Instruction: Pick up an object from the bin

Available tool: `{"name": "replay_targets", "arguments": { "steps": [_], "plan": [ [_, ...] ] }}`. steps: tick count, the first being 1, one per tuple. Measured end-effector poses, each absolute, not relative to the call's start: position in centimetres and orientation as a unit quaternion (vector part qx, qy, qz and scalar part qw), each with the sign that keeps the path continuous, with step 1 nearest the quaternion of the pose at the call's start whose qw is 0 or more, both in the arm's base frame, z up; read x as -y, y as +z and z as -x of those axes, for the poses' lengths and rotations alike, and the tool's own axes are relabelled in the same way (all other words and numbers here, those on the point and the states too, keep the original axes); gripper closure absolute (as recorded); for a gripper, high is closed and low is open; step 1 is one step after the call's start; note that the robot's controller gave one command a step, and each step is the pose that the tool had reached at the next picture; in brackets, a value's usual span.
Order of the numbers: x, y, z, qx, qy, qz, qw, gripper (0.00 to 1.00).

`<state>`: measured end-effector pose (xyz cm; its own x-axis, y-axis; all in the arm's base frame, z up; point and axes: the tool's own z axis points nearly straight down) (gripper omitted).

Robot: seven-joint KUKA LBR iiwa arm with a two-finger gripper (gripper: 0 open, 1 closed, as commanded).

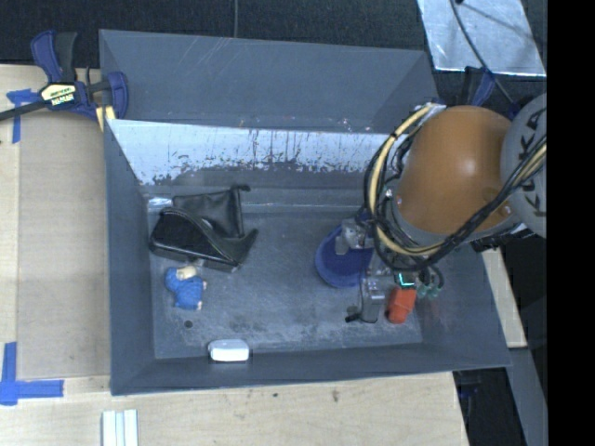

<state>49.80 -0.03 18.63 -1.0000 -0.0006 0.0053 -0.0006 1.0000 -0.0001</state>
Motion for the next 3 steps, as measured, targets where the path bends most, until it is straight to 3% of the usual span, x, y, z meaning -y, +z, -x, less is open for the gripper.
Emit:
{"name": "replay_targets", "arguments": {
  "steps": [1,2,3],
  "plan": [
    [5.4,6.8,-59.3,0.997,0.0,-0.074,-0.002,0.0],
    [1.4,10.2,-61.8,0.999,0.0,-0.043,-0.004,0.0],
    [3.8,10.3,-62.9,0.999,0.0,-0.048,-0.003,0.0]
  ]
}}
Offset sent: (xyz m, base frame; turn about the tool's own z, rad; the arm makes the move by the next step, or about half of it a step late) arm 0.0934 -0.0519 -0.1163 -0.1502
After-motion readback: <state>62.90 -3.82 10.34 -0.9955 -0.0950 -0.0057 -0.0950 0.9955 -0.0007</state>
